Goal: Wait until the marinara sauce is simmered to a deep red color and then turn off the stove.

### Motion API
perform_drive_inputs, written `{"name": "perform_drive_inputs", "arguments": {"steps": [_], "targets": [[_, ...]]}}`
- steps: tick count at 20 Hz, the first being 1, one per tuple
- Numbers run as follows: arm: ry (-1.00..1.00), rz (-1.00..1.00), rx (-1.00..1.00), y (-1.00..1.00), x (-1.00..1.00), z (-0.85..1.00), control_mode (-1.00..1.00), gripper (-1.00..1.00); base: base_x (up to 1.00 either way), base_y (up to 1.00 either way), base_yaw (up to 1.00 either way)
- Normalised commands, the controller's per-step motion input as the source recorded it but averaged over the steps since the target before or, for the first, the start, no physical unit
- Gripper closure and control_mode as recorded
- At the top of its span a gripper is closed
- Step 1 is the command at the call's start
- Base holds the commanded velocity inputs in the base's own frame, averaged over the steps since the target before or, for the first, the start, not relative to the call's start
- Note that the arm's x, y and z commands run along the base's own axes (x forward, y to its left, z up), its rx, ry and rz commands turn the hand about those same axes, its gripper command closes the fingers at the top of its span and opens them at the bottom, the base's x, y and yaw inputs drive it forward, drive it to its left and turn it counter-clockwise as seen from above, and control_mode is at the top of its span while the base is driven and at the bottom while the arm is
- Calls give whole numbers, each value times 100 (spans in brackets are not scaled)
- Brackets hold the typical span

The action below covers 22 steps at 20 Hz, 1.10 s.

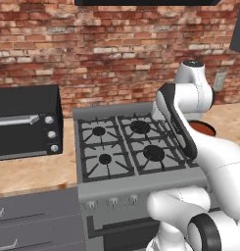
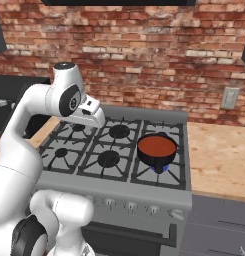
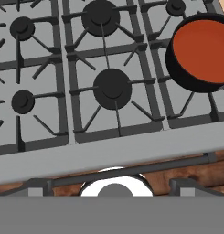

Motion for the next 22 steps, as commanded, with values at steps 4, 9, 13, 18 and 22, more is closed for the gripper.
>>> {"name": "perform_drive_inputs", "arguments": {"steps": [4, 9, 13, 18, 22], "targets": [[0, 0, 0, 0, 0, 0, -100, -100, 0, 0, 0], [0, 0, 0, 0, 0, 0, -100, -100, 0, 0, 0], [0, 0, 0, 0, 0, 0, -100, -100, 0, 0, 0], [0, 0, 0, 0, 0, 0, -100, -100, 0, 0, 0], [0, 0, 0, 0, 0, 0, -100, -100, 0, 0, 0]]}}
